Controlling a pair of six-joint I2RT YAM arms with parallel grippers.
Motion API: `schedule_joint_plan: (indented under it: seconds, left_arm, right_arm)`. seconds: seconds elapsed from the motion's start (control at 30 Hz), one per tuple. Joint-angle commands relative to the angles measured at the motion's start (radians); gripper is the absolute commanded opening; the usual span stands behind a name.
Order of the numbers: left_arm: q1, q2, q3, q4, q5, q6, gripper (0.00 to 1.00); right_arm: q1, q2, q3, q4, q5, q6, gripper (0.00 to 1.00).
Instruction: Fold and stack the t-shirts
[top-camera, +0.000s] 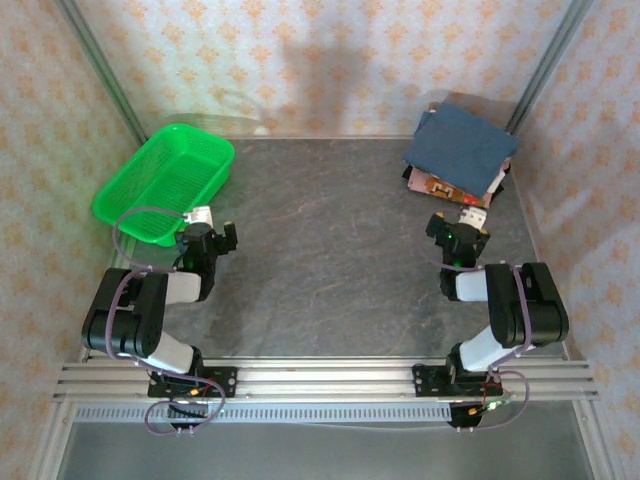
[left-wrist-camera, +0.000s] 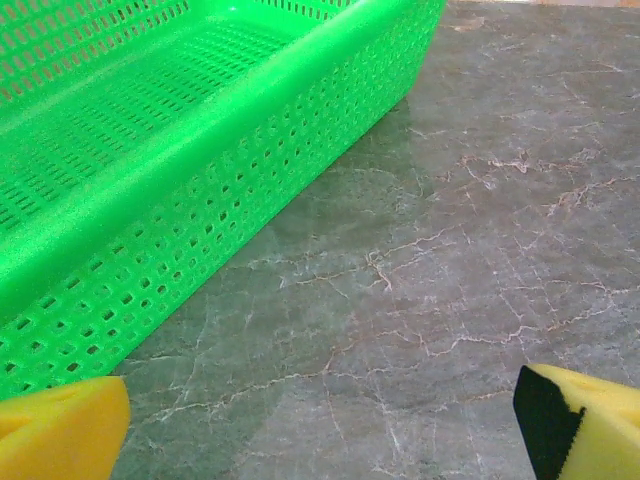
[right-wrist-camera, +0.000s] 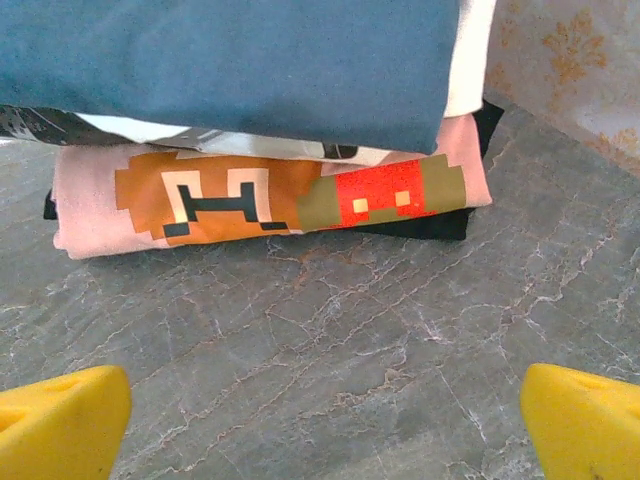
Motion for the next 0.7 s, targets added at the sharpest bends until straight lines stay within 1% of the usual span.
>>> schedule_joint_plan:
  seconds: [0.0, 0.07, 0.17, 0.33, 0.53, 0.67]
  left_arm:
    - [-0.004, -0.01, 0.025, 0.02, -0.001, 0.033, 1.0]
    - [-0.005, -0.009, 0.026, 0.023, -0.004, 0.035, 1.0]
    - [-0.005, -0.006, 0.024, 0.028, -0.004, 0.034, 1.0]
    - [-0.005, -0.008, 0.024, 0.027, -0.003, 0.034, 1.0]
    - [-0.006, -0.007, 0.023, 0.027, -0.006, 0.035, 1.0]
    - [-0.007, -0.008, 0.023, 0.026, -0.006, 0.037, 1.0]
  right_arm:
    - [0.003, -0.007, -0.013, 0.02, 0.007, -0.014, 0.99]
    - [0.003, 0.002, -0.002, 0.018, 0.004, -0.016, 0.99]
    - [0.003, 0.001, 0.014, -0.016, -0.05, -0.038, 0.99]
    - [0.003, 0.002, 0.025, -0.036, -0.096, -0.057, 0.99]
    - [-0.003, 0.012, 0.041, -0.055, -0.11, -0.05, 0.99]
    - [-0.004, 0.003, 0.022, -0.029, -0.107, -0.051, 0.99]
